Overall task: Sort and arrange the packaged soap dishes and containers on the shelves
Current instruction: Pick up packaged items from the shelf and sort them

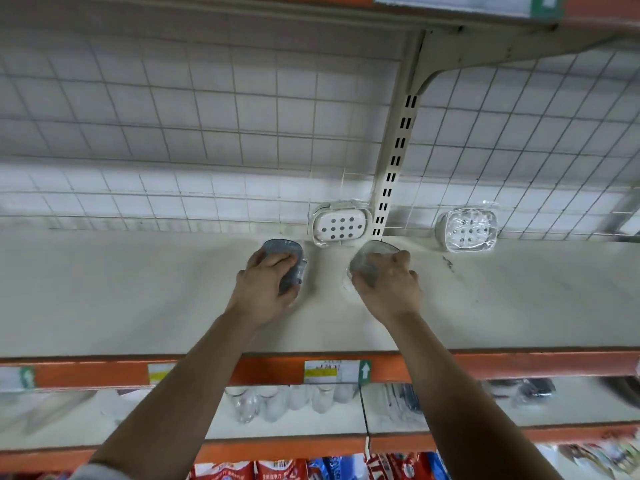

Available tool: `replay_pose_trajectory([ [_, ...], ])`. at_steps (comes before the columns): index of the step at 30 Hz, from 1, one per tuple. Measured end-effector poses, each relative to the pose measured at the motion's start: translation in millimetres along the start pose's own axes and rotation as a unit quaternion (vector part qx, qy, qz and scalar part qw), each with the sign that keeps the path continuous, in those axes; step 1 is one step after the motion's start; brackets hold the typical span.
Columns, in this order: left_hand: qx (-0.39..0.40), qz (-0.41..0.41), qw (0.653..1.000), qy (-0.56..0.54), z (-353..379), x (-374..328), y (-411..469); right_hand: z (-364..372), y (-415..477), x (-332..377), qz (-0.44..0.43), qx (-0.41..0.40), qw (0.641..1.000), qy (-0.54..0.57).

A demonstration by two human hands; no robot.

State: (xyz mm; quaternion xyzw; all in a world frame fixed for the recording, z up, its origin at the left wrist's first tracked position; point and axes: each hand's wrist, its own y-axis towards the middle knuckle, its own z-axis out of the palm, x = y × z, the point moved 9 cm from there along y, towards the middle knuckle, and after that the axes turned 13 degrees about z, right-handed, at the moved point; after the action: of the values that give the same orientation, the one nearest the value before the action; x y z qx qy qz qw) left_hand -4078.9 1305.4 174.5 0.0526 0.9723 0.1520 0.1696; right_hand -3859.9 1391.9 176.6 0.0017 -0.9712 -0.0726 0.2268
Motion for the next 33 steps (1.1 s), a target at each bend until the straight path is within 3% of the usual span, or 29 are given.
replay_pose_trajectory([
  [4,0.001,0.034,0.999,-0.014,-9.9,-14.2,-16.8,-2.9,-20.7,2.8,0.023,0.005,0.999,-0.025],
  [7,-0.027,0.053,0.998,-0.021,-25.6,-27.0,-28.9,-17.2,-38.5,1.0,0.031,0.011,0.999,0.017],
  [12,-0.1,0.106,0.988,-0.054,-40.0,-63.0,-63.5,-53.6,-94.4,-20.7,0.014,-0.059,0.995,0.075],
  [18,-0.074,0.168,0.981,-0.059,-15.9,-132.2,-97.2,-83.9,-155.9,-62.5,-0.027,-0.09,0.994,0.054],
  [26,-0.067,0.251,0.964,-0.051,13.8,-244.0,-116.4,-129.7,-203.4,-171.3,0.015,-0.129,0.99,0.06],
  [33,-0.072,0.281,0.955,-0.063,76.7,-374.1,-114.2,-179.3,-218.3,-317.5,0.063,-0.149,0.985,0.056],
])
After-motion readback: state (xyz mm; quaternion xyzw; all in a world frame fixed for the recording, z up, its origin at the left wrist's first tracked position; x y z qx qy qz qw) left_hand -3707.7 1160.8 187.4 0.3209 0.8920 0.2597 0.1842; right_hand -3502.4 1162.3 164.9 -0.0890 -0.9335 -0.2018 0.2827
